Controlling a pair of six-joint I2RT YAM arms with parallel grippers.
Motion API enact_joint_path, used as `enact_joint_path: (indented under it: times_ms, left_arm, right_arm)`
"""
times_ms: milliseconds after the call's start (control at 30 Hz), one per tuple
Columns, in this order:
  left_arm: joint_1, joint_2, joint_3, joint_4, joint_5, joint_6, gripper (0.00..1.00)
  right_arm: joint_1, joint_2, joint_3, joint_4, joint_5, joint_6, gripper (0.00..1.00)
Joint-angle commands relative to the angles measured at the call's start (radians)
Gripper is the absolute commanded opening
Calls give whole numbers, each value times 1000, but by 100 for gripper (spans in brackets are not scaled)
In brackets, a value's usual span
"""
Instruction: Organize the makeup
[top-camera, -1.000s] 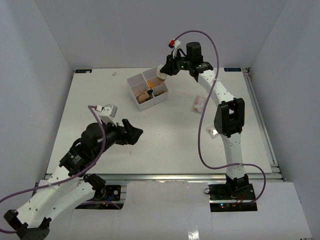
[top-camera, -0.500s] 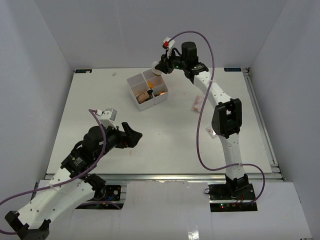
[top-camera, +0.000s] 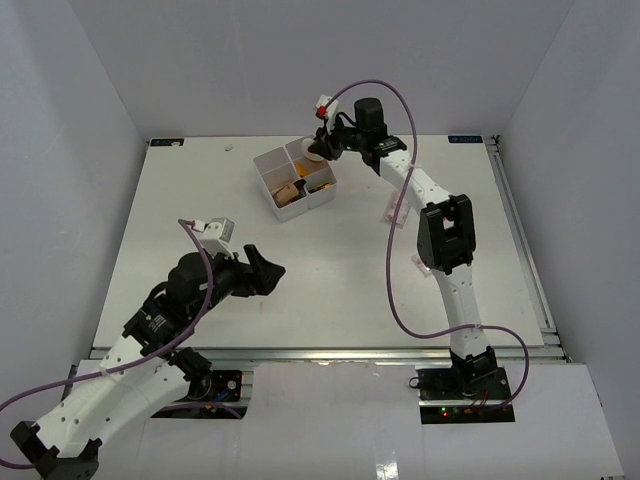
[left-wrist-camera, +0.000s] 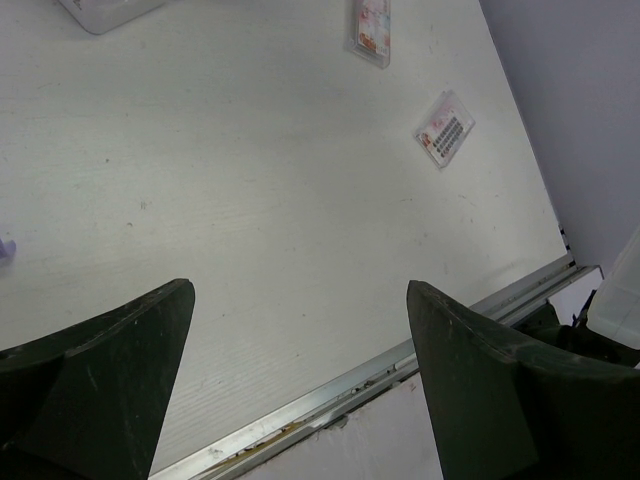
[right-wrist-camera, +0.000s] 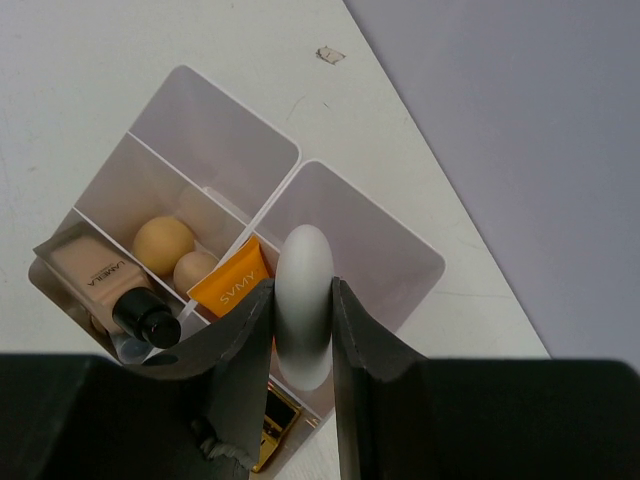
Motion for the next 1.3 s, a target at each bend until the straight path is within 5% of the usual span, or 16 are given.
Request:
enact_joint_path:
  times_ms: [0, 533, 667, 867, 1033, 1267]
  left_arm:
    - [4, 5, -16, 18, 7, -4, 98]
    - [4, 2, -43, 31, 34, -15, 98]
    - [4, 8, -34, 19, 37, -18, 98]
    - [5, 115, 33, -67, -9, -51, 98]
    - [39, 285, 115, -161, -50, -51, 98]
    - [350, 335, 44, -62, 259, -167, 88]
  right_arm:
    - [-1, 14, 10, 66, -20, -77, 14]
    - [5, 13, -54, 60, -11, -181, 63]
    - [4, -56, -86, 32, -23, -171, 67]
    - [-16, -324, -260, -152, -258, -148, 87]
    - [-37, -574, -541, -398, -436, -176, 88]
    - [-79, -900, -957, -566, -507, -316, 89]
